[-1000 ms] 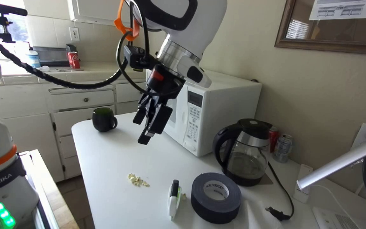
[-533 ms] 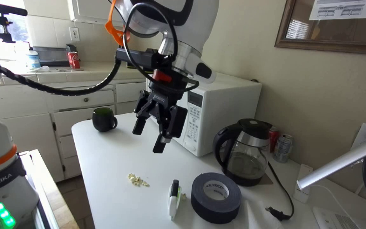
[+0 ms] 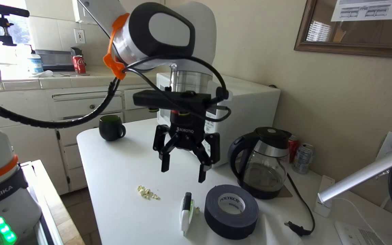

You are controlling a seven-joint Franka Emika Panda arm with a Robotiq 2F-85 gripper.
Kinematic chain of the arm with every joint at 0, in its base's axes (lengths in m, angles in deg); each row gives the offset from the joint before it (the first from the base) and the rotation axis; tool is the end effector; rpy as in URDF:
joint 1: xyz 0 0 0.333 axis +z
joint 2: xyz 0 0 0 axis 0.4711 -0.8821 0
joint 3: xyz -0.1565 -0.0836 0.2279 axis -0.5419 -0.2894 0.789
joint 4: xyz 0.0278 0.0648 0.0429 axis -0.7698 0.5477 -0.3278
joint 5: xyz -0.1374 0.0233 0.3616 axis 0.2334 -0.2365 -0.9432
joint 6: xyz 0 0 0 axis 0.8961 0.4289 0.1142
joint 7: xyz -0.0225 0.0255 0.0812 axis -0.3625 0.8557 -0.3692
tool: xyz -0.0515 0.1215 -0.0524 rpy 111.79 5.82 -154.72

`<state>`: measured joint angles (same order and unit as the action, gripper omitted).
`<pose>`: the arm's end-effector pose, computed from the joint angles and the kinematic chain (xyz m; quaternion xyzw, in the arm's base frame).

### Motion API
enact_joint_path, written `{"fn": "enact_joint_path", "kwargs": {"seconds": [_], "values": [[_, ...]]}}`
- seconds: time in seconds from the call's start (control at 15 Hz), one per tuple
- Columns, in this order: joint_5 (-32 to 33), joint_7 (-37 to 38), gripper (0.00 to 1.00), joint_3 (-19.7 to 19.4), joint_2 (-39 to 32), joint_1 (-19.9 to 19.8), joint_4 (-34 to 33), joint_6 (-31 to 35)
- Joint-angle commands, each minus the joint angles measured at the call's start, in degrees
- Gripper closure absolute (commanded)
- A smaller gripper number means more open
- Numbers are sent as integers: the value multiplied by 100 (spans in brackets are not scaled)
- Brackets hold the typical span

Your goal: Put the brush in the black cup

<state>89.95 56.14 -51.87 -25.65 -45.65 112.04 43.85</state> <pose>0.3217 -0.2655 0.2627 0.9766 0.1463 -0.1271 0.0930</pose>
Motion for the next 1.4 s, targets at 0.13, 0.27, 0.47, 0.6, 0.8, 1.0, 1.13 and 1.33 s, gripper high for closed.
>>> {"fn": "enact_joint_path", "kwargs": {"seconds": [0.13,0.27,0.47,0.6,0.8,1.0,1.13,1.33], "values": [[-6,8,0,30,-108,-9,-14,83],[-6,8,0,28,-73,-14,-29,79],[-343,-711,0,-112,-425,86,-94,321],[-646,-1233,0,-156,-787,131,-120,585],[-1339,-2111,0,-146,-1440,96,-212,1274],[-1961,-2683,0,57,-2053,-9,-381,1510],[-1959,-2653,0,181,-2380,-48,-496,1566],[-2010,-2680,27,356,-2696,-151,-703,1603]]}}
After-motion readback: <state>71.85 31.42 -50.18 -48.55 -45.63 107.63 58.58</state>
